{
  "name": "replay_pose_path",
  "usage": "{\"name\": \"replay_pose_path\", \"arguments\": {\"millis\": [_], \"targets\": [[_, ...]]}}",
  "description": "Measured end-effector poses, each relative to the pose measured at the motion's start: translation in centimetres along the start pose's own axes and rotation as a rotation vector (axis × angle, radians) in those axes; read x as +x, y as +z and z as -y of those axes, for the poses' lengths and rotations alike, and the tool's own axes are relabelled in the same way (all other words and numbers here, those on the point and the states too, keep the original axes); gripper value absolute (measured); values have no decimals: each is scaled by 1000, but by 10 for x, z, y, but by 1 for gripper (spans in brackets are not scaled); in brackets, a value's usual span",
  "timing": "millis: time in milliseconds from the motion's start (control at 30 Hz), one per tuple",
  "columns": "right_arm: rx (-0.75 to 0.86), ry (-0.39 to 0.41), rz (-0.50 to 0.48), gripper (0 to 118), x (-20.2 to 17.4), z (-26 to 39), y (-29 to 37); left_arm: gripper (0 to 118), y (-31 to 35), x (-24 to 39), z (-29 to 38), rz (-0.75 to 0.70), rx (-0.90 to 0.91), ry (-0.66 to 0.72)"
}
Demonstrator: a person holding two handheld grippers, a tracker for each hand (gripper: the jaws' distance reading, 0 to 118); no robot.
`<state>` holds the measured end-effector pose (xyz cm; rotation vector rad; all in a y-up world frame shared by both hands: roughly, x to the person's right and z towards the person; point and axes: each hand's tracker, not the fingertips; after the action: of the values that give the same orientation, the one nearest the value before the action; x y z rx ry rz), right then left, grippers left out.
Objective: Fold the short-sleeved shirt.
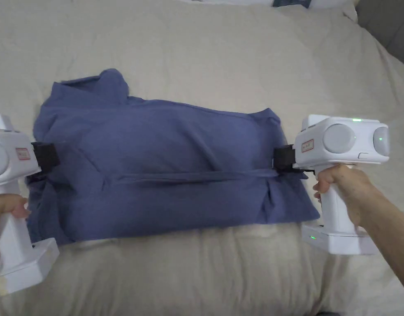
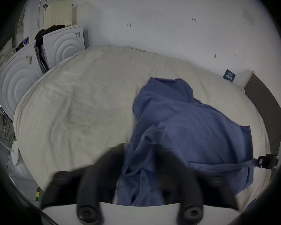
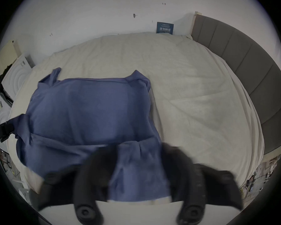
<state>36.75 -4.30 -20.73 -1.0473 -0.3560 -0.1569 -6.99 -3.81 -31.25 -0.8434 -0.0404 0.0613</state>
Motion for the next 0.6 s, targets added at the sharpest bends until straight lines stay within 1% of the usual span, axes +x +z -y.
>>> {"name": "replay_pose_path", "arguments": {"millis": [33, 67, 133, 167, 233, 300, 333, 433, 467, 533, 567, 600], "targets": [[-3, -4, 10, 91, -1, -1, -4, 100, -4, 2, 1, -6, -6, -7], [7, -14, 27, 94, 0, -2, -3, 117, -6, 2, 3, -7, -6, -11], [80, -47, 46, 95, 0, 0, 8, 118, 3, 4, 3, -11, 36, -16], [117, -58, 50, 98, 0, 2, 16, 118, 10, 4, 3, 11, 79, -23], [248, -28, 21, 106, 3, 13, 46, 118, 32, 2, 3, 38, 159, -41], [384, -2, 12, 114, 0, 30, 75, 118, 59, 0, 9, 77, 288, -71], [453, 9, 11, 118, 7, 38, 94, 118, 75, -1, 14, 70, 351, -89], [624, 32, -16, 118, 1, 66, 136, 118, 116, -3, 32, 7, 501, -120], [666, 40, -33, 118, 5, 74, 149, 118, 129, -4, 41, -2, 540, -125], [705, 45, -74, 118, 5, 90, 167, 118, 146, -9, 54, -12, 568, -151], [711, 41, -92, 118, 4, 99, 174, 115, 157, -11, 62, 2, 575, -164], [721, 39, -108, 118, 8, 107, 181, 110, 165, -13, 70, 9, 580, -175]]}}
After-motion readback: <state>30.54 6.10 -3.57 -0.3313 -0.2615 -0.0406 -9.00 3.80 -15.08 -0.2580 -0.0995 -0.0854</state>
